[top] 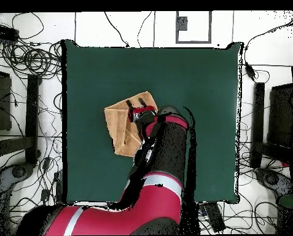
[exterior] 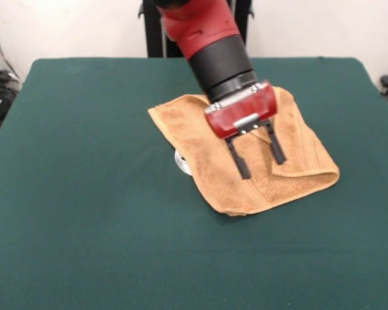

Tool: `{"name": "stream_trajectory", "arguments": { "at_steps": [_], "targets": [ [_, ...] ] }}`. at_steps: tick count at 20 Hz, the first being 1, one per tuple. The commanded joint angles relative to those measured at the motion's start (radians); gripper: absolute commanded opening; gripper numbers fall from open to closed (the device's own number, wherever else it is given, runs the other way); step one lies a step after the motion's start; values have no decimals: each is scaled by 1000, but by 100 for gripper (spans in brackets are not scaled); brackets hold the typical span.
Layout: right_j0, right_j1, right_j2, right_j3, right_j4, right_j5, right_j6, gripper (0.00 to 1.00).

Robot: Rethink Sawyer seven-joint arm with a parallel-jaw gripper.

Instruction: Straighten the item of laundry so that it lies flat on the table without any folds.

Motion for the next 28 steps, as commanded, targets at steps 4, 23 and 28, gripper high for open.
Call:
{"name": "stream_trajectory", "arguments": {
  "at_steps": [4,23,28],
  "targets": [
    [12,53,34,15,-19,65,-160,100],
    [51,66,116,53,-404,-344,426,100],
    [50,89,140,28,-380,-353,452,100]
  ]
}}
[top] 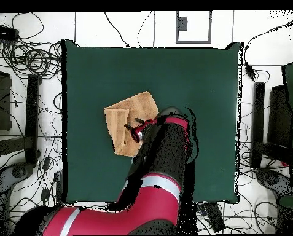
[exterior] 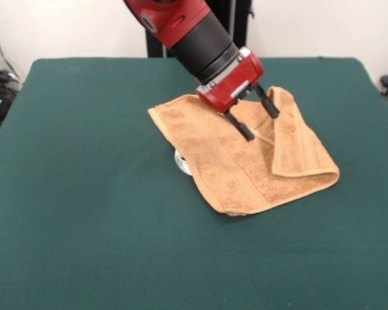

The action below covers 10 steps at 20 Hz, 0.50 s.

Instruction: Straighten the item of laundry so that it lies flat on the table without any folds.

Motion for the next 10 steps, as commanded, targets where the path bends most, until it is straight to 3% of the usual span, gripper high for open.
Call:
{"name": "stream_trajectory", "arguments": {
  "at_steps": [1,10],
  "targets": [
    [37,88,161,26,-1,-42,353,100],
    [65,107,157,-7,102,144,321,100]
  ]
}}
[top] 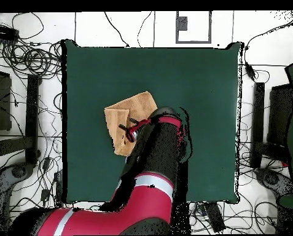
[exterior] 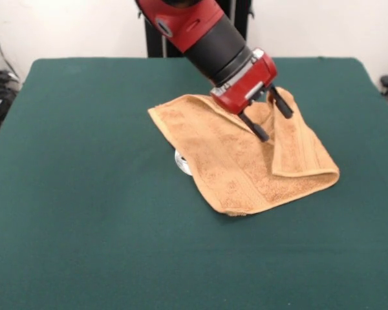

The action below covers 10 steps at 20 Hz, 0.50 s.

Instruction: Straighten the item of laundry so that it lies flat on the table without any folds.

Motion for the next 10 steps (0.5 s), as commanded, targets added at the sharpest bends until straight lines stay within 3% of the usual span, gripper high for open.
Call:
{"name": "stream_trajectory", "arguments": {
  "at_steps": [1,10],
  "targets": [
    [44,105,145,-9,88,152,308,100],
    [49,98,154,2,115,161,342,100]
  ]
}}
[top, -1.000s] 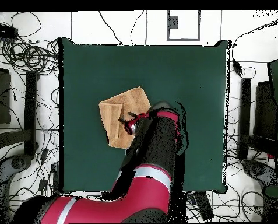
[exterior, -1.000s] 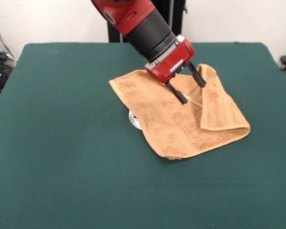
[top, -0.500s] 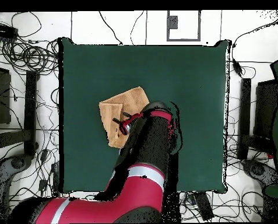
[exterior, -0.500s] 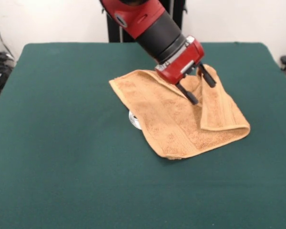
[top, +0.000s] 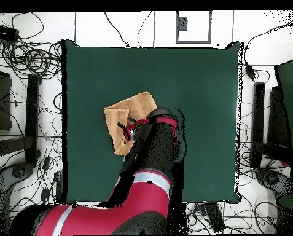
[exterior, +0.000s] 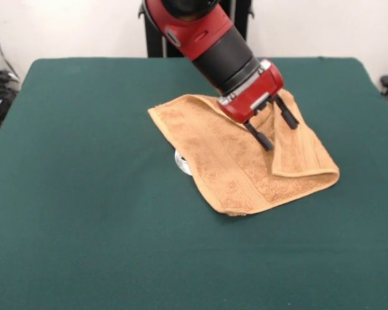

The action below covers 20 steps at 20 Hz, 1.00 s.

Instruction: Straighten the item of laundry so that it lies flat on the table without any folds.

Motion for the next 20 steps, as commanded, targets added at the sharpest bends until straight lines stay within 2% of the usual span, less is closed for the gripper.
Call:
{"name": "stream_trajectory", "arguments": {
  "at_steps": [1,10,17,20],
  "targets": [
    [42,74,146,4,56,107,349,100],
    [30,109,165,-60,22,79,419,100],
    [37,81,165,-46,7,35,475,100],
    [39,88,162,-75,-14,32,499,100]
  ]
}}
